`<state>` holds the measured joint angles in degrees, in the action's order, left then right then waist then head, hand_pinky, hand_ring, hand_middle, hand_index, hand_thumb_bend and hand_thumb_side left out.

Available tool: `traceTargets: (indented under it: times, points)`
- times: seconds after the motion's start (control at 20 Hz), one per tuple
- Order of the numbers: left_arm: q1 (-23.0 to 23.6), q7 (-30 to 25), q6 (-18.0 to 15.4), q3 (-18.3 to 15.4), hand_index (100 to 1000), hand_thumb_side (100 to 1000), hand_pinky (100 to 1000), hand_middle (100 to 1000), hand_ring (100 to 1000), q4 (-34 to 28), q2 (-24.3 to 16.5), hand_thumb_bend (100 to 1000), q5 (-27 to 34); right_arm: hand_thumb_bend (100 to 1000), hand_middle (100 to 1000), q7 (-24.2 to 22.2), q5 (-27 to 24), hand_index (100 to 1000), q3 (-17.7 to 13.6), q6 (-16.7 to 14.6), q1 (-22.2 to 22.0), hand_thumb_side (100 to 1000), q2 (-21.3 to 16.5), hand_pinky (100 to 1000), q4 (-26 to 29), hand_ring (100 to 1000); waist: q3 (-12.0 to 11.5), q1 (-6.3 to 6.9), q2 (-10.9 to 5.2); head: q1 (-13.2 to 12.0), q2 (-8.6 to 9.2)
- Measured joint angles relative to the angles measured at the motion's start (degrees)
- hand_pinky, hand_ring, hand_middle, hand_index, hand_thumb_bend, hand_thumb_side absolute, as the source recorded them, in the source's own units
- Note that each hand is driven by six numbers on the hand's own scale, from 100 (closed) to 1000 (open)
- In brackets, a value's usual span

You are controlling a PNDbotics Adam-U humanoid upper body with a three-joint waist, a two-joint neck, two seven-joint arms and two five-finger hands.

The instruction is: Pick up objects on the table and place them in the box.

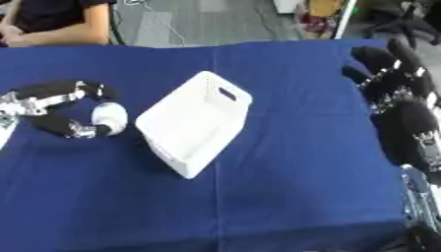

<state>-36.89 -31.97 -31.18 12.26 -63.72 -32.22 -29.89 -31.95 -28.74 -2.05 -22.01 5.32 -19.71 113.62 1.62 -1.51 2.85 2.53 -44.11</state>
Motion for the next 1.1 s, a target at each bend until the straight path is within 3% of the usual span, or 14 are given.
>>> traceTargets:
  times: [0.6,1.1]
  points:
    - [-1.59,-1.47,1.47,-0.31,927,739,788,861,824,3.02,0.83,551,1.66,202,889,-0.11,-0.31,1000,0.01,0.1,0.0,588,0.0,954,0.0,996,0.02,-0.01,-0.02,0.0,0.0]
    - [-3.42,0.02,-0.03,1.69,935,730,833,851,853,3.4,1.35,623,-4.69,201,888,-0.36,-0.41,1000,0.3,0.3,0.0,589,0.0,954,0.0,995,0.03,-0.01,-0.03,0.0,0.0]
